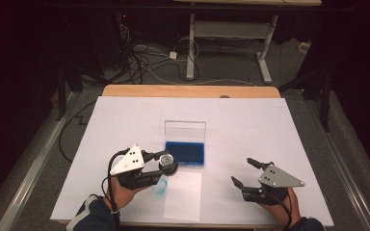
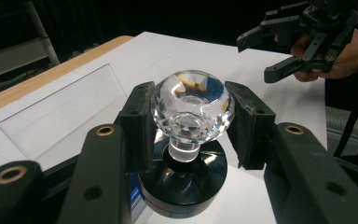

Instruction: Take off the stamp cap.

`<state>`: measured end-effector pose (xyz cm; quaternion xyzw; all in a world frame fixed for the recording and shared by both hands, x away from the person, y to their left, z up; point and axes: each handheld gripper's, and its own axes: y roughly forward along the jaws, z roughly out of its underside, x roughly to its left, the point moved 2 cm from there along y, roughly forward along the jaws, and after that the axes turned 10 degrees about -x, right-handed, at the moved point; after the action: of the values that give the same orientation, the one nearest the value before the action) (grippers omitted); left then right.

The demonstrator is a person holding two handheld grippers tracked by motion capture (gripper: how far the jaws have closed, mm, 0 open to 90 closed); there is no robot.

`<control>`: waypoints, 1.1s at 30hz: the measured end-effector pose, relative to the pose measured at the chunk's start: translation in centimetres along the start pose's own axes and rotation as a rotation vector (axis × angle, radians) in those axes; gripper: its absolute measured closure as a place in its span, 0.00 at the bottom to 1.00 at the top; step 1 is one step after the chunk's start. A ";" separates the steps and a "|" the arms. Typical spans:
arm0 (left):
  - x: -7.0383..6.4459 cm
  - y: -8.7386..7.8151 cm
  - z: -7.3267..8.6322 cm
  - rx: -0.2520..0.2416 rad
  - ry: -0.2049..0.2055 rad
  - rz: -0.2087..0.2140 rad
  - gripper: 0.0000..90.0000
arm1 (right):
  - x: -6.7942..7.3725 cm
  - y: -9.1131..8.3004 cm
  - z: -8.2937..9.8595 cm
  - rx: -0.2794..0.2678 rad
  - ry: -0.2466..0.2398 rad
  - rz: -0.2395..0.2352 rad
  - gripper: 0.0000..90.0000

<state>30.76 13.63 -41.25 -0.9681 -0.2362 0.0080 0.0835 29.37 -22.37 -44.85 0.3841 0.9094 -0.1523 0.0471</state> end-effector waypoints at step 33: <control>-1.0 1.8 -0.7 -0.073 -0.061 0.063 0.60 | 8.0 10.1 -4.7 0.006 0.034 -0.375 0.18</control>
<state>30.74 11.54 -40.85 -0.9767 -0.2081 0.0316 0.0407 31.11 -8.78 -44.49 0.2108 0.9653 -0.1544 0.0013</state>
